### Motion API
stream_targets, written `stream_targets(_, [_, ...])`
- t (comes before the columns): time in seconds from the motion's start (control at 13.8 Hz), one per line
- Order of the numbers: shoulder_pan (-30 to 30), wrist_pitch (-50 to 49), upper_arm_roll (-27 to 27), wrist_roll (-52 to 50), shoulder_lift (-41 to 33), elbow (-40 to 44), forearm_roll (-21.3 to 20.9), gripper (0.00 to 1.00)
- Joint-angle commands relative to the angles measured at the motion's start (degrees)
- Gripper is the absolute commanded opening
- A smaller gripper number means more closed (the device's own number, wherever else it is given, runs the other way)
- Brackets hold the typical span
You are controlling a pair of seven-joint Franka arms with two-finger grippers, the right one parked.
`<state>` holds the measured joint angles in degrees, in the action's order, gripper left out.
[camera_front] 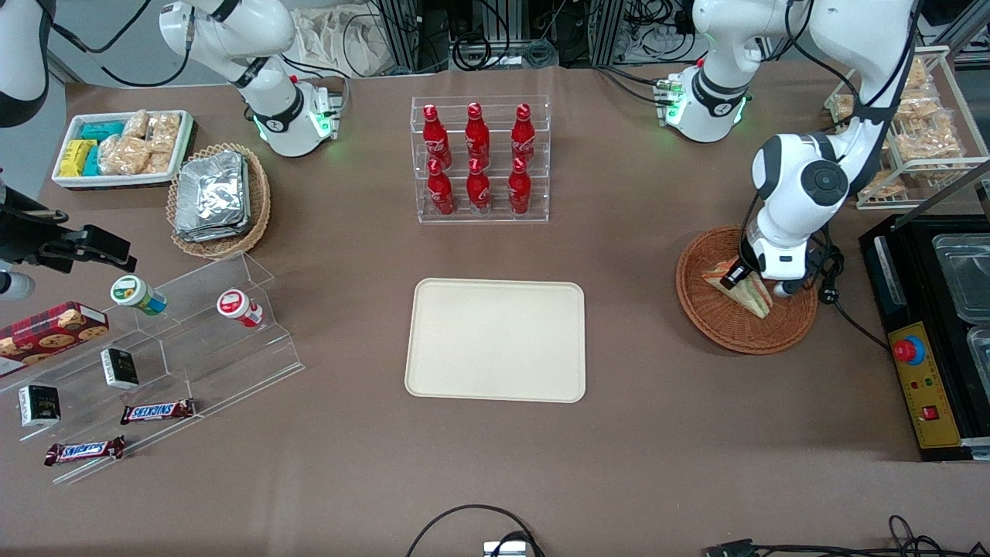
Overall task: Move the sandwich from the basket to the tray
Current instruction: 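Lower the open left gripper around the sandwich and close it, then lift the sandwich out of the basket with the left gripper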
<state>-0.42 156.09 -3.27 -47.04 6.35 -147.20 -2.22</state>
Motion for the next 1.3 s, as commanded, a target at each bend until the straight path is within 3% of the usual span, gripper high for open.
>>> stream_targets(0.0, [0.2,0.2,-0.1,0.3,-1.9,-0.6,-3.3,0.33])
stream_targets(0.29, [-0.6,-8.7,-0.5,6.7,-8.4,0.4,-9.0,0.27])
stream_targets(0.72, [-0.7,-18.6,-3.8,26.4,-12.9,6.3,-8.8,0.25])
stream_targets(0.94, [-1.1,-18.3,-8.3,30.1,-12.2,9.2,-8.0,0.25])
stream_targets(1.08, [-4.0,-18.3,-9.2,31.0,-10.7,11.9,-7.8,0.26])
stream_targets(1.23, [-7.6,-18.3,-9.1,31.2,-8.9,14.7,-5.1,0.26])
